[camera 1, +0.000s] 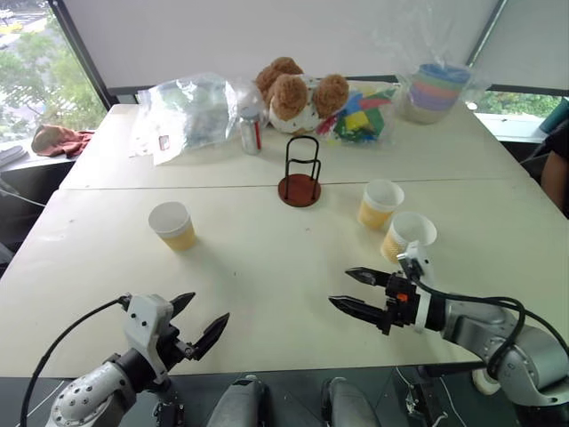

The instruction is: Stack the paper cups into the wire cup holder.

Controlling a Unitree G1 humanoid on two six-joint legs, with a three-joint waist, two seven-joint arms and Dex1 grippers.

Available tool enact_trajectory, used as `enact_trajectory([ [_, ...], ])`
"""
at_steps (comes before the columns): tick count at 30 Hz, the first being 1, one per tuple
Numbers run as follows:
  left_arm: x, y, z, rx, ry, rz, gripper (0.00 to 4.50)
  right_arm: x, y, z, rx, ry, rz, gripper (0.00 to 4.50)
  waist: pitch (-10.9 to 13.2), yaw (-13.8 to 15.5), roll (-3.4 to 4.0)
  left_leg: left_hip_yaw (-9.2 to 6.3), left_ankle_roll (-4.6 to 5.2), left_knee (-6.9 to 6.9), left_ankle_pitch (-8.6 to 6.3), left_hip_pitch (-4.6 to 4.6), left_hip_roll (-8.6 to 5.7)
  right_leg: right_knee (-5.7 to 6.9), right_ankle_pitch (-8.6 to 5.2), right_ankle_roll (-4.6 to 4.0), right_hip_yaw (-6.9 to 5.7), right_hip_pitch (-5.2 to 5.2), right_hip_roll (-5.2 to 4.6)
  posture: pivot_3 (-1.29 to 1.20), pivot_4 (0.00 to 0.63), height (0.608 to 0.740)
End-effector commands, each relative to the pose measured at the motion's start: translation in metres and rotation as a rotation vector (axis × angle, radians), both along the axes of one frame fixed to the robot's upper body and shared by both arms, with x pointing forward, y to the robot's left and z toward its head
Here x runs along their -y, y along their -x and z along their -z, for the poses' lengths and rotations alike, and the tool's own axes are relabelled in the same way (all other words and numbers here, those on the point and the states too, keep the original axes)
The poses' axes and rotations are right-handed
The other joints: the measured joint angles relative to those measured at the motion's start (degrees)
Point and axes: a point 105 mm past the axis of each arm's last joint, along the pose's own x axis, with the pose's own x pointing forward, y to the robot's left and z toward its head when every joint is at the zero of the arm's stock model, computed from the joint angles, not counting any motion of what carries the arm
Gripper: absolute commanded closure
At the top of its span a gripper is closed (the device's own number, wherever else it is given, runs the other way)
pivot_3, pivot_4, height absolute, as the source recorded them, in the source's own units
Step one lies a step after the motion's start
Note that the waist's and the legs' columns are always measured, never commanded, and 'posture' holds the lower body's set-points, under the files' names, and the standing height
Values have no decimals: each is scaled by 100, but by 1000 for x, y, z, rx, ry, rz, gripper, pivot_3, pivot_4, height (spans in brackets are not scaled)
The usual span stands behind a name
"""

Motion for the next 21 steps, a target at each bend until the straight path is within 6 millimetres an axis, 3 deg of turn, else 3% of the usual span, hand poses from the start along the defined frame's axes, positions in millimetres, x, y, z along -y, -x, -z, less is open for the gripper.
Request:
enact_trajectory([
  [1, 5, 2, -11, 42, 5, 16, 29, -9, 4, -9, 26, -16, -55, 0, 0, -6, 0, 0, 0, 0, 0, 0, 0, 0, 0, 0, 0, 0, 0, 0, 150, 740],
  [17, 13, -7, -15, 72, 22, 4, 29, -16, 2, -17, 40, 23, -115, 0, 0, 0, 0, 0, 0, 0, 0, 0, 0, 0, 0, 0, 0, 0, 0, 0, 150, 740],
  [21, 14, -10, -21, 82, 38, 6, 29, -18, -2, -29, 56, -8, -124, 0, 0, -5, 0, 0, 0, 0, 0, 0, 0, 0, 0, 0, 0, 1, 0, 0, 150, 740],
])
